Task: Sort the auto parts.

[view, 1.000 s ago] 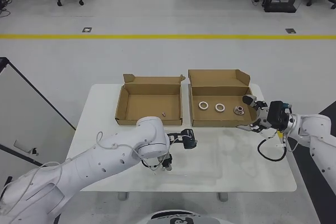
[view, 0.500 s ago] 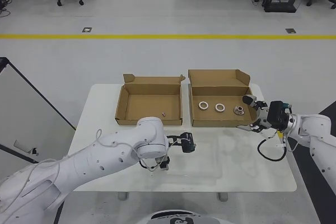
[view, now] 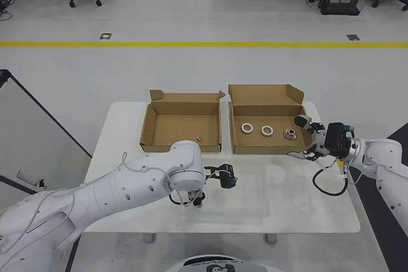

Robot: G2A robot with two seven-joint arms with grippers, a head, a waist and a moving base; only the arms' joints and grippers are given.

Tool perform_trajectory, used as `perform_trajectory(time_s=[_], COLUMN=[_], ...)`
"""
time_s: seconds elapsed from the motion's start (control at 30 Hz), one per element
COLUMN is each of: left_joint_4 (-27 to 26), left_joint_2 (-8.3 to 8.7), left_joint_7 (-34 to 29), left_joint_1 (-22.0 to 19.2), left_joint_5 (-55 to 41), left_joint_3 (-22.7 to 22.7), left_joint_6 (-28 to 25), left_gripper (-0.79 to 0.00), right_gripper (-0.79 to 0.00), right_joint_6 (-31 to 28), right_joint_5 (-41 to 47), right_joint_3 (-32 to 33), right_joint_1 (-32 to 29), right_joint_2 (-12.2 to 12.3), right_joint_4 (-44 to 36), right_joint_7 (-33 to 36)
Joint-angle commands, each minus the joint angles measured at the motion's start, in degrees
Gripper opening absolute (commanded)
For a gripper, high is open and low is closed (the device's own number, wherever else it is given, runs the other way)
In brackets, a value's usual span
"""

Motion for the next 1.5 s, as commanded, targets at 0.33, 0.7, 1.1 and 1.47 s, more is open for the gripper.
perform_trajectory(time_s=[0.33, 0.7, 1.1, 1.47], left_joint_4=[3.5, 5.9, 8.1, 10.5], left_joint_2=[-0.85, -1.39, -2.16, -3.13], left_joint_7=[1.3, 2.5, 2.7, 3.6], left_joint_1=[-0.9, -1.5, -2.2, -1.9], left_joint_5=[-1.6, -2.6, -3.7, -4.0], left_joint_3=[2.2, 3.7, 5.4, 5.6], left_joint_6=[-1.3, -2.5, -2.7, -3.6], left_gripper=[-0.323, -0.372, -0.400, -0.425], right_gripper=[0.000, 0.000, 0.000, 0.000], right_joint_6=[0.0, 0.0, 0.0, 0.0], right_joint_5=[0.0, 0.0, 0.0, 0.0], right_joint_3=[0.0, 0.0, 0.0, 0.0], right_joint_1=[0.0, 0.0, 0.0, 0.0], right_joint_2=[0.0, 0.0, 0.0, 0.0], right_joint_4=[0.0, 0.0, 0.0, 0.0], right_joint_7=[-0.1, -0.1, -0.1, -0.1])
